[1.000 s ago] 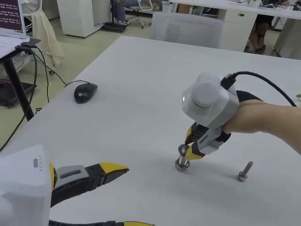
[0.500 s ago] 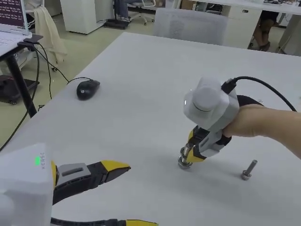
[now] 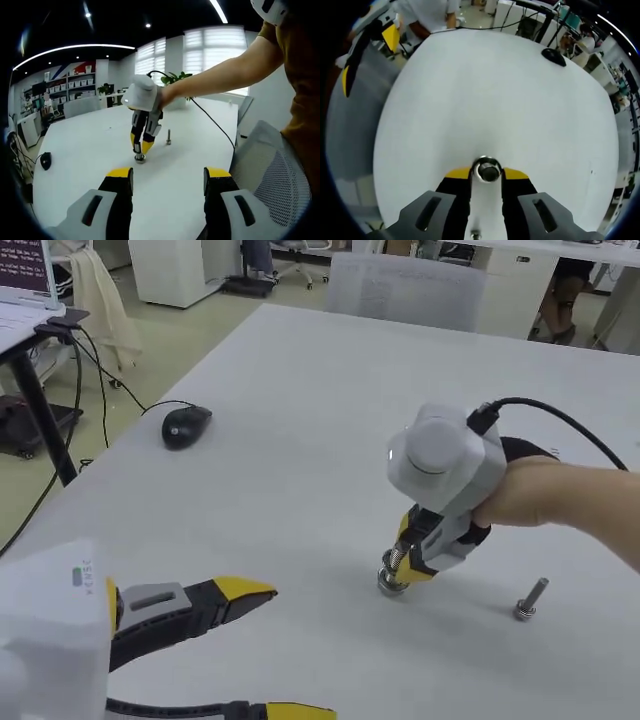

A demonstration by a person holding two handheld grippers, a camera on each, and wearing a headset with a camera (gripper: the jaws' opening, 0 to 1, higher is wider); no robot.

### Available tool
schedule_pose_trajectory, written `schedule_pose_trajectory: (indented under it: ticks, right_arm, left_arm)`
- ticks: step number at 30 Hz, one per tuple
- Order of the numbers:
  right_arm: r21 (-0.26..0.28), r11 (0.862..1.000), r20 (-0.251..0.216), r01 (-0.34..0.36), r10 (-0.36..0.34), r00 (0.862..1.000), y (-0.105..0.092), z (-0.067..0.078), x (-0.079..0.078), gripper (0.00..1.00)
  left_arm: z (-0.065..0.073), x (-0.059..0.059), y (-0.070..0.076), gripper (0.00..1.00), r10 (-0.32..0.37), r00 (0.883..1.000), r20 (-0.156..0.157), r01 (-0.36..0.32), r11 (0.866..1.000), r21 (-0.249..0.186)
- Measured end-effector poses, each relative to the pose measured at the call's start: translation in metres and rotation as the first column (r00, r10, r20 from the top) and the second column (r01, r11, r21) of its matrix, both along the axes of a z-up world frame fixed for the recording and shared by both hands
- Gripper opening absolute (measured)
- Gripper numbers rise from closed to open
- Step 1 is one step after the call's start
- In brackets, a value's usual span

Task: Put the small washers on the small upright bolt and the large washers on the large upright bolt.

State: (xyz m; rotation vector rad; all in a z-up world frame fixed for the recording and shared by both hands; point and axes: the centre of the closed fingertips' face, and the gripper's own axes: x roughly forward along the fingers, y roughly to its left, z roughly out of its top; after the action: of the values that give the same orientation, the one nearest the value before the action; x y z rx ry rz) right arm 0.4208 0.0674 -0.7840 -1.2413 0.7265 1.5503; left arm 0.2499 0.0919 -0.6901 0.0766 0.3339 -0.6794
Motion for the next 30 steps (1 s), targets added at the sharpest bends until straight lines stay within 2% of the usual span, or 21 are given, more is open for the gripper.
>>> schedule_pose_trajectory:
  ticks: [8,16,22,30]
  right_arm:
    - [-0.035,0.999,0.021,-0.027,0.028,0.999,0.000,-0.005,0.000,0.22]
    - [-0.065,0.997,0.010,-0.032,0.032,0.999,-0.001,-0.014,-0.001,0.22]
    - [-0.078,0.997,0.004,-0.024,0.025,1.000,-0.001,-0.018,0.000,0.23]
    - [-0.079,0.997,-0.009,-0.014,0.014,1.000,-0.001,-0.022,-0.001,0.23]
  left_arm:
    - [0.001,-0.001,0.000,0.56,0.004,1.000,0.002,-0.004,1.000,-0.005]
    - [0.001,-0.001,-0.001,0.56,0.006,1.000,0.000,-0.006,1.000,-0.007]
    - [-0.002,0.000,0.004,0.56,0.010,1.000,-0.002,-0.010,1.000,-0.006]
    - [-0.004,0.002,0.007,0.56,0.011,1.000,-0.003,-0.011,1.000,-0.005]
